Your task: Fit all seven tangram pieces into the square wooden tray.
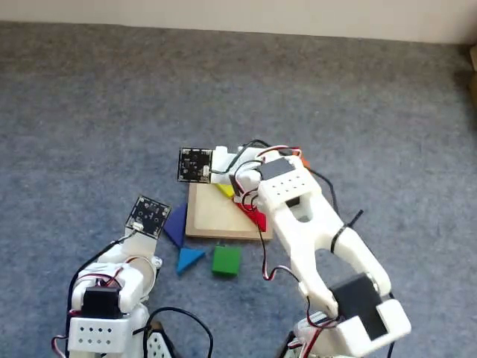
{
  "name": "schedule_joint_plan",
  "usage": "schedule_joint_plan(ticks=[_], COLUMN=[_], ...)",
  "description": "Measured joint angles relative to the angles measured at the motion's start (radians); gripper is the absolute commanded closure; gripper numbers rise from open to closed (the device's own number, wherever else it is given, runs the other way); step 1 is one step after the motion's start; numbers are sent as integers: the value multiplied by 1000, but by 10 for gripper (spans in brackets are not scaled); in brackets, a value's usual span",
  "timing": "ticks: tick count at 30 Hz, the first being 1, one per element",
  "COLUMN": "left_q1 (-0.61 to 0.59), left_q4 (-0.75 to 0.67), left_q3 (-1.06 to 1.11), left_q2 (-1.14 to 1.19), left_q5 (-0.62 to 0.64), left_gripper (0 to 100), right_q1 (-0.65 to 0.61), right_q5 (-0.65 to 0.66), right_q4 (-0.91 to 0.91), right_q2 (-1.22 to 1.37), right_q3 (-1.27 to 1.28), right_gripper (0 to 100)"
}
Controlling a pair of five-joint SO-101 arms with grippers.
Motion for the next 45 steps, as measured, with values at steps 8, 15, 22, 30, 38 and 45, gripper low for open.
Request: schedule_joint_plan(ticks=[8,15,22,30,38,45], left_q1=[0,0,0,0,0,0], left_q4=[0,0,0,0,0,0], left_q3=[0,0,0,0,0,0], left_q2=[0,0,0,0,0,0], left_q5=[0,0,0,0,0,0], left_gripper=[993,993,993,993,993,993], right_q1=[-26,-52,-58,-58,-58,55], right_q5=[-189,-503,-822,-1186,-1456,-1461], right_q4=[55,173,345,450,466,463], right_q2=[-52,-149,-189,-189,-189,-189], right_q3=[0,0,0,0,0,0], right_gripper=[827,946,947,950,950,950])
